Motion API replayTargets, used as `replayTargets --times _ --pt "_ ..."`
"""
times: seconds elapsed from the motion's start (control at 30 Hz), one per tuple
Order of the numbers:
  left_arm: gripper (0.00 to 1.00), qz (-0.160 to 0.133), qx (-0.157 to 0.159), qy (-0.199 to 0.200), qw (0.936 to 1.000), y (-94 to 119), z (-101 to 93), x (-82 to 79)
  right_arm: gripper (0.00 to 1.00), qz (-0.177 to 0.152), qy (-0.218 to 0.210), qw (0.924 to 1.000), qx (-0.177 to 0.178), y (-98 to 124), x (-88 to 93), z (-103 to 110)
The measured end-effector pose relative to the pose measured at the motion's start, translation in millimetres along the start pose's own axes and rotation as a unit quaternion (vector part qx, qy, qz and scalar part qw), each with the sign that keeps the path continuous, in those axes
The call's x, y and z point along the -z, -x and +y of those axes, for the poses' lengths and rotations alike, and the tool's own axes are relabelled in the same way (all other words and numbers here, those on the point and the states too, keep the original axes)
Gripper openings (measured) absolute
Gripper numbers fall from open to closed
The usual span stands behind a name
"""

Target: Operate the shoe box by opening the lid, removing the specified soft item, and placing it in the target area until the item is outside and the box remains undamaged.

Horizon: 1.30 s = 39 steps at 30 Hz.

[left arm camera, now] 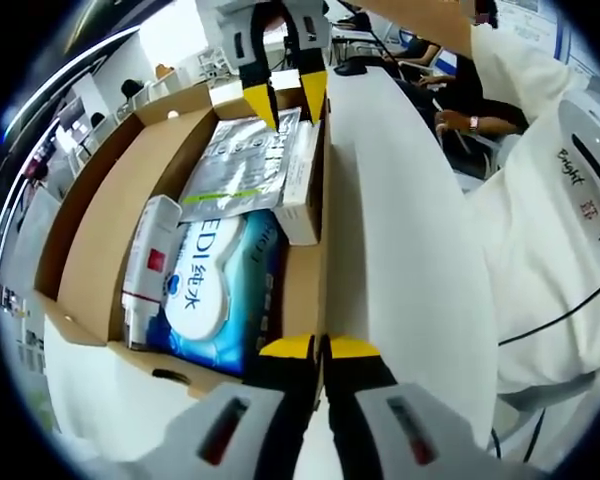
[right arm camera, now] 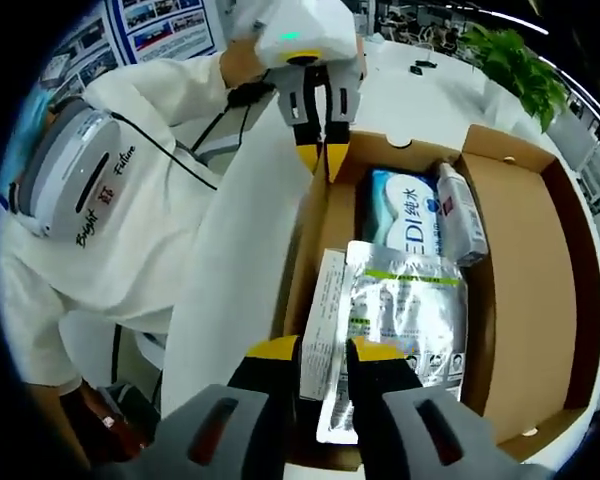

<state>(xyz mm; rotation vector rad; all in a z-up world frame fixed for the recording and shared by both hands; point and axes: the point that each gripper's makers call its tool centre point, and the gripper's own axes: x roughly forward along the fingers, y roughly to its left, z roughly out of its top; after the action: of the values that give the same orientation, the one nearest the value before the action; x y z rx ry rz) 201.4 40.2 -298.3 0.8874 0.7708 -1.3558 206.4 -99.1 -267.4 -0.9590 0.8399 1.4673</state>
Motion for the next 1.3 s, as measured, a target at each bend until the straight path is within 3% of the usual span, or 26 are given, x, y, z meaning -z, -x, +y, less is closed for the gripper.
replayTargets --times 0.03,0.23,0.3,0.37,0.5,0.67,0.83,1.0,1.1,1.3 --pt "0.03 0.002 0.001 0.001 1.0 -0.1 0.1 0.0 0.18 0.003 -0.001 0.9998 0.021 -1.0 -2.0 -6.5" --pt "0.03 0.002 -0.001 0.001 1.0 -0.1 0.3 0.0 0.25 0.0 0.007 0.998 0.063 -7.1 -18.7 -18.6" --pt "0.03 0.001 0.0 0.001 1.0 0.0 0.3 -0.1 0.22 -0.026 0.001 0.9934 0.112 -5.9 -35.1 -31.1" --pt "0.03 0.002 -0.001 0.0 1.0 0.0 0.2 -0.1 0.22 -0.054 0.018 0.9923 0.11 -6.9 -46.7 -25.3" --pt "0.03 0.002 -0.001 0.0 1.0 -0.1 0.3 0.1 0.23 -0.128 -0.005 0.9789 0.16 -1.5 -66.5 -31.5" --pt "0.03 0.001 -0.003 0.0 1.0 -0.1 0.1 0.0 0.23 -0.145 -0.008 0.9705 0.192 -9.1 -72.1 -34.5" --pt "0.03 0.002 -0.002 0.001 1.0 -0.2 0.3 -0.1 0.24 -0.129 0.004 0.9698 0.207 -23.1 -76.9 -36.5" --pt "0.03 0.0 -0.003 0.001 1.0 -0.1 0.4 -0.5 0.24 -0.088 0.001 0.9702 0.226 -31.2 -66.3 -41.3" --pt "0.03 0.0 -0.003 0.001 1.0 -0.4 0.6 -0.8 0.23 -0.082 -0.008 0.9706 0.226 -37.1 -62.1 -40.9" --pt "0.03 -0.004 -0.003 0.001 1.0 -0.4 0.8 -1.5 0.24 -0.074 -0.026 0.965 0.25 -30.7 -57.1 -45.0"
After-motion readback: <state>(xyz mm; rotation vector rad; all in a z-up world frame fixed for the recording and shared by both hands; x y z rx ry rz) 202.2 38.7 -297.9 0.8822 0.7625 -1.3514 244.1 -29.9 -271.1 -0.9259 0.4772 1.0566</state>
